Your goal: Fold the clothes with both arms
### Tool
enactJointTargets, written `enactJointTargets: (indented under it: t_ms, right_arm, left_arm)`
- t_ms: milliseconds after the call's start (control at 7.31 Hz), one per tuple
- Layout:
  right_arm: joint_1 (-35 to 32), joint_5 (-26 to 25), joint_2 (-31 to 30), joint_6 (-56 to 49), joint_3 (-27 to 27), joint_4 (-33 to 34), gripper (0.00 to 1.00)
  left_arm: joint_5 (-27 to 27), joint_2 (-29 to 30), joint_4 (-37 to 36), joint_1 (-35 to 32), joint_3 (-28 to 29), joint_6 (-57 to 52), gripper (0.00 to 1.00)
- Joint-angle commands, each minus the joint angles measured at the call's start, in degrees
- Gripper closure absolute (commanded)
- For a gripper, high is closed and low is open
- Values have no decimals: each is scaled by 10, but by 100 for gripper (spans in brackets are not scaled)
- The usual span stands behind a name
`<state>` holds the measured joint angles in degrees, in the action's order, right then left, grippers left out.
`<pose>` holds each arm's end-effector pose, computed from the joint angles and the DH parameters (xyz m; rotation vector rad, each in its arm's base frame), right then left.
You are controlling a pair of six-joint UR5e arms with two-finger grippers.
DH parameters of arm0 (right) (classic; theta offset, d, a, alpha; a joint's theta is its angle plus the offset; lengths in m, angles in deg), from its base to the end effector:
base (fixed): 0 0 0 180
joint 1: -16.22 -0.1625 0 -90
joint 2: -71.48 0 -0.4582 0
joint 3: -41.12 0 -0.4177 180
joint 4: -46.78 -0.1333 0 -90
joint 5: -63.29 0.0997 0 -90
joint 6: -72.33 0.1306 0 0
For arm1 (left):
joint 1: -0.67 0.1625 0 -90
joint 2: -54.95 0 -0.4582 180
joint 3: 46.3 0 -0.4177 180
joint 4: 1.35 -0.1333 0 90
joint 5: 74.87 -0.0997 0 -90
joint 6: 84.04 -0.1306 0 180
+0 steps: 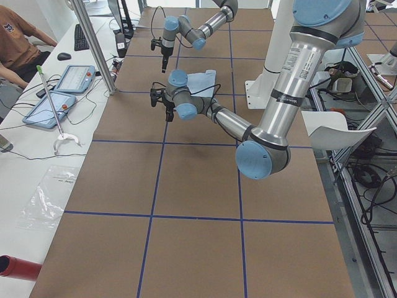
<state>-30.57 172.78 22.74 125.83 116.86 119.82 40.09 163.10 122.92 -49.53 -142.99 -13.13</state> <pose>-0.5040 -0.6675 0.3367 0.2631 -0.7820 0.0388 0.3717 -0.5683 0.3977 0.2512 1.0609 -0.2638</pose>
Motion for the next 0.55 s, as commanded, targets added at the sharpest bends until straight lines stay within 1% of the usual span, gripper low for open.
enactJointTargets:
  t_ms: [0,137,274,410]
  right_arm:
    - [-114,73,-114,-210,86,78,0]
    - [-163,85,-156,-312,97,91,0]
    - [-204,112,-195,-380,97,90,0]
    - [-248,150,-240,-449,96,86,0]
  left_arm:
    - [23,-65,-19,-67,-31,-171,0]
    - [60,-105,-21,-134,-28,-278,0]
    - [65,-129,-35,-205,-17,-428,0]
    - [71,-137,-46,-273,8,-512,0]
